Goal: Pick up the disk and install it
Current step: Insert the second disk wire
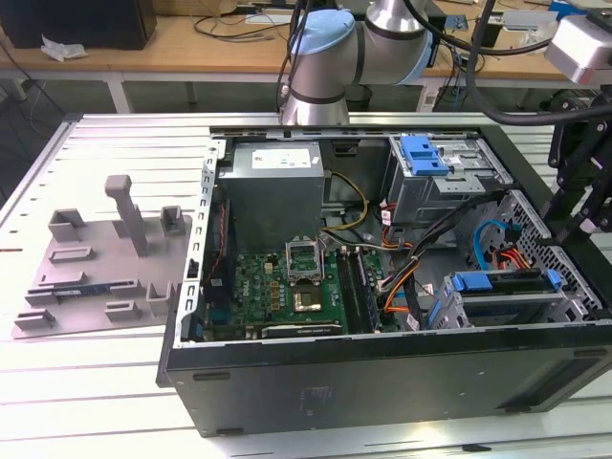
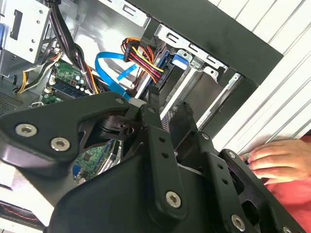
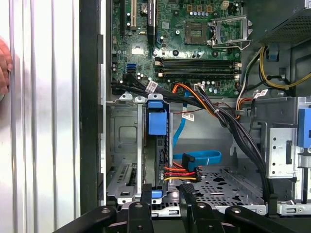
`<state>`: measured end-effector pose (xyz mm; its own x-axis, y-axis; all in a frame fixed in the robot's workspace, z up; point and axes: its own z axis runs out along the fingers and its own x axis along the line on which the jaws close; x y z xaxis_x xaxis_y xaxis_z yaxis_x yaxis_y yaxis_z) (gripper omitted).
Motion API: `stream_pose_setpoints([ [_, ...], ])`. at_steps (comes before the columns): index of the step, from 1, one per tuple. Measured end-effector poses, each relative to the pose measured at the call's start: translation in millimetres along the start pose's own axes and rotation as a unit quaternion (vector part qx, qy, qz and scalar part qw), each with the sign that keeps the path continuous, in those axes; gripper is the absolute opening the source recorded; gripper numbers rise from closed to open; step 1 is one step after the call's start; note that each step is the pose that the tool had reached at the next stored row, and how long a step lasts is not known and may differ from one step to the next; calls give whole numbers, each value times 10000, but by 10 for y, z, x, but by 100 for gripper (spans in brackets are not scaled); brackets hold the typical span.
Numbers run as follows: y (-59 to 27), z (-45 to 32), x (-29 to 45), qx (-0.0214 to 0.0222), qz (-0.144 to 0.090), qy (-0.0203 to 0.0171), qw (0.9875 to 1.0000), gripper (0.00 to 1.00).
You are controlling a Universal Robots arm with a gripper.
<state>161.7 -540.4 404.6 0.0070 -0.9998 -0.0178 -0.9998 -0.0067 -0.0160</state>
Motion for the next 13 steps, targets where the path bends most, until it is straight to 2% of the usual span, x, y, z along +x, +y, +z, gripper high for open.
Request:
stream_pose_setpoints([
  [2, 1, 0, -15, 0, 0, 17, 10000, 36],
  [3, 0, 0, -40, 0, 0, 40, 10000, 36],
  [4, 0, 1, -86, -1, -1, 82, 10000, 36],
  [6, -1, 6, -219, -2, -3, 225, 9997, 36],
  [8, -2, 11, -286, -2, -5, 304, 9995, 36],
  [9, -1, 28, -380, -4, -6, 405, 9992, 36],
  [10, -2, 40, -450, -7, -8, 472, 9989, 36],
  [11, -2, 51, -513, -16, -9, 542, 9985, 36],
  [12, -2, 53, -538, -45, -11, 614, 9981, 36],
  [13, -2, 54, -546, -78, -13, 662, 9978, 36],
])
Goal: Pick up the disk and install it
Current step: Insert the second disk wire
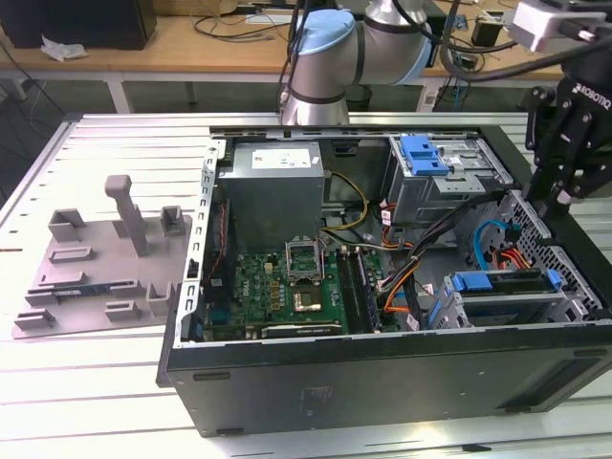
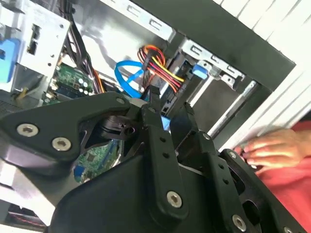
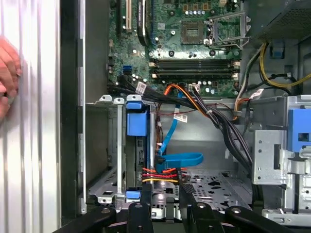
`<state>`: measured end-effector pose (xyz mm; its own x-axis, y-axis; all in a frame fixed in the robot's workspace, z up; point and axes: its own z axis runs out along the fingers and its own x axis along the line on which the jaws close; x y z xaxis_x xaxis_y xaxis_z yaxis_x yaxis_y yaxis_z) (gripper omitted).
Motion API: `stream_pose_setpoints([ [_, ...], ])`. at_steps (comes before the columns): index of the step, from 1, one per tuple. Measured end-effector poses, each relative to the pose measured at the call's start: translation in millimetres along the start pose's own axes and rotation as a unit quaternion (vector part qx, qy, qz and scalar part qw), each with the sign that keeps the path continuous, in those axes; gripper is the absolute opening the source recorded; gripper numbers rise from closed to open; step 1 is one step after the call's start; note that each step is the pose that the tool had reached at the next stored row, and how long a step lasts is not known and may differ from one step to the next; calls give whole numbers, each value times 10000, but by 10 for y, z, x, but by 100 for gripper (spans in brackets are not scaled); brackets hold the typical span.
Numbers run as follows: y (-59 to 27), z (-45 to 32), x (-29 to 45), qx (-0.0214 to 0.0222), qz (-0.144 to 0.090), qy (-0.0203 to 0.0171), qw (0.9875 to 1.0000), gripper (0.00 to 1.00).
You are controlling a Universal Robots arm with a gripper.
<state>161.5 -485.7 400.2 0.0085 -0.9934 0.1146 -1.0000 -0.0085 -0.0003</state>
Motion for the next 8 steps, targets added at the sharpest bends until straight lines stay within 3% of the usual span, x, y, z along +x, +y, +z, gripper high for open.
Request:
stream_pose_setpoints([
  [1, 0, 0, -4, -88, -7, 82, 9999, 36],
  [2, 0, 0, -4, -152, -4, 123, 9998, 36],
  [3, 0, 2, -4, -179, 17, 143, 9997, 36],
  [8, -25, 91, -16, -243, 309, 153, 9991, 36],
])
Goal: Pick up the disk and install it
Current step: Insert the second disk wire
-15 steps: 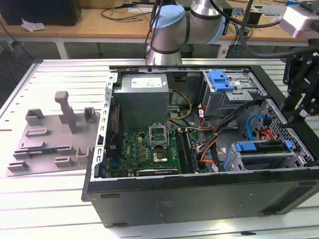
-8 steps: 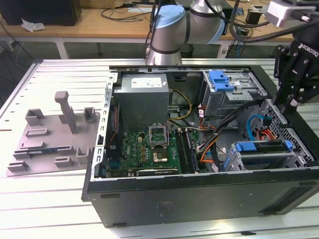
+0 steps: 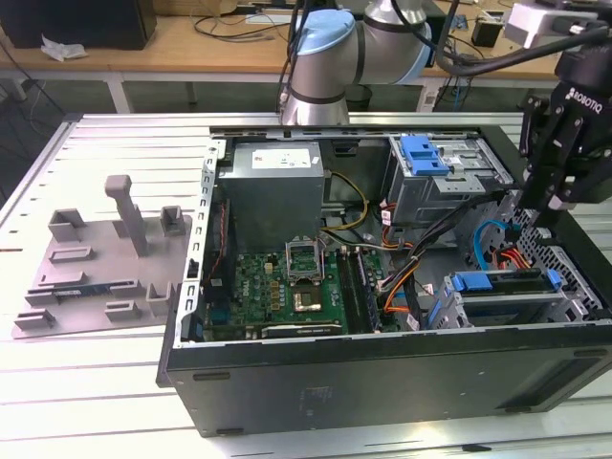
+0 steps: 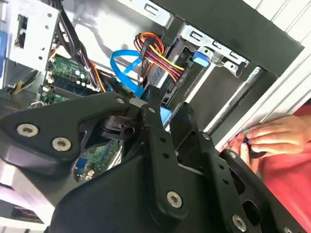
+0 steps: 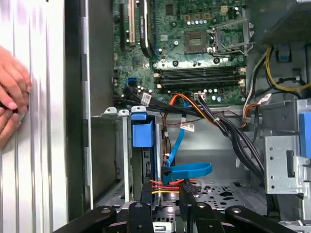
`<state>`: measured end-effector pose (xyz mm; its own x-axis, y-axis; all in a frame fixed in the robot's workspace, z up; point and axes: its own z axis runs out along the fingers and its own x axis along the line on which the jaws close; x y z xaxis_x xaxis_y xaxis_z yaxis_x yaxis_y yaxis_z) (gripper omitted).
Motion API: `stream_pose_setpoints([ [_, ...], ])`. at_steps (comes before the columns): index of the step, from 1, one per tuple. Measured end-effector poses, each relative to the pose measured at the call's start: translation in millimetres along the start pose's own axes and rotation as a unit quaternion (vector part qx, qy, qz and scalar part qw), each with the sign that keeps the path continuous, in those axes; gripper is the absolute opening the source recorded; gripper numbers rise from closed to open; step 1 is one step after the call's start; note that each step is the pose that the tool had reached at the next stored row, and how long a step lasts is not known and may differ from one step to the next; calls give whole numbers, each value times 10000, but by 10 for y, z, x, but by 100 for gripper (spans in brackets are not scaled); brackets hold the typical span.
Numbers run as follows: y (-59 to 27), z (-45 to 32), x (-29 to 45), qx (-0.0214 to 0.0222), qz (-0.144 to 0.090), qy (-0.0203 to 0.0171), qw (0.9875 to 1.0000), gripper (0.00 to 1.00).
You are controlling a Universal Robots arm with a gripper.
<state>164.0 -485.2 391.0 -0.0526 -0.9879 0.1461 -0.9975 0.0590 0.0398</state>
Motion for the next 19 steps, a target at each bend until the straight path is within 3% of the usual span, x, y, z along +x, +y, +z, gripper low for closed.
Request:
stream_pose_setpoints([
  [6, -20, 93, -15, -87, 386, -4, 9992, 36],
  [11, -79, 111, -22, -340, 421, 61, 9985, 36],
  [12, -83, 119, -27, -388, 456, 91, 9982, 36],
  [17, -84, 166, -38, -428, 702, 145, 9965, 36],
  [18, -83, 167, -54, -428, 710, 154, 9964, 36],
  [19, -73, 159, -111, -424, 714, 186, 9964, 36],
])
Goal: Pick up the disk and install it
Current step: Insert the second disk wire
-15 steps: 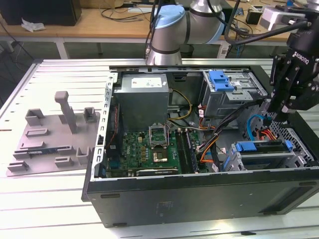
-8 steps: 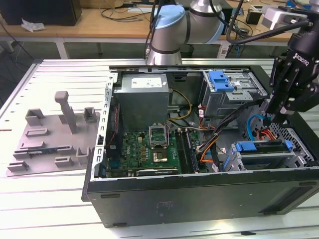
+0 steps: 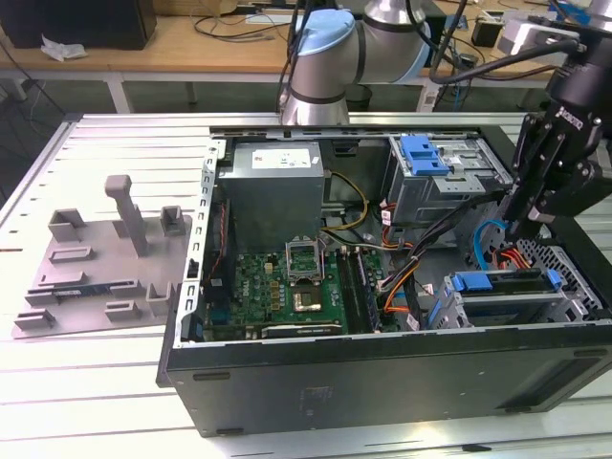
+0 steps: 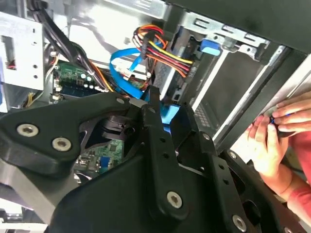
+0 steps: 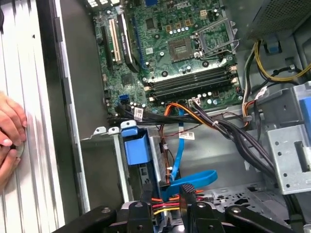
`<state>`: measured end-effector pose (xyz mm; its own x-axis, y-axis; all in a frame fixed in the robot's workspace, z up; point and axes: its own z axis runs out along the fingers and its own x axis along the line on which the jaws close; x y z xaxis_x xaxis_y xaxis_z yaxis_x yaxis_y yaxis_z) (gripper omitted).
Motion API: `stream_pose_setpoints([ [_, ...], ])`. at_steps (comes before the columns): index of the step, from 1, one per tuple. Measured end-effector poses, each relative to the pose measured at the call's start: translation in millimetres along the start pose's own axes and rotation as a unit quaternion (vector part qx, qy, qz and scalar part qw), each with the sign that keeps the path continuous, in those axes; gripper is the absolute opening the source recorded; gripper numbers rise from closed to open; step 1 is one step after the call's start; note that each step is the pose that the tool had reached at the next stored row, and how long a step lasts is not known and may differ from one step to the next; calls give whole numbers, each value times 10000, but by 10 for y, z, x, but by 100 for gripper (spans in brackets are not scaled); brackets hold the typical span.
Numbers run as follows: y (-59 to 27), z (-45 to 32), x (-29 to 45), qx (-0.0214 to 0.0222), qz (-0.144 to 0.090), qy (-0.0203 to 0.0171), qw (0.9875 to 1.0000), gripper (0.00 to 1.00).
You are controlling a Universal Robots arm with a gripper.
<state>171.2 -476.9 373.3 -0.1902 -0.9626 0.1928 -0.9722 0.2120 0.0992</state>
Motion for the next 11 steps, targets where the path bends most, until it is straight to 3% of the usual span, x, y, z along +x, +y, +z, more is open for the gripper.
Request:
stream_pose_setpoints([
  [2, 23, -5, -48, 13, 6, 60, 10000, 36],
  [3, 38, -9, -72, 29, -4, 124, 9999, 36],
  [7, 44, -5, -84, 95, -208, 248, 9994, 36],
  [11, 50, 6, -86, 145, -409, 292, 9986, 36],
])
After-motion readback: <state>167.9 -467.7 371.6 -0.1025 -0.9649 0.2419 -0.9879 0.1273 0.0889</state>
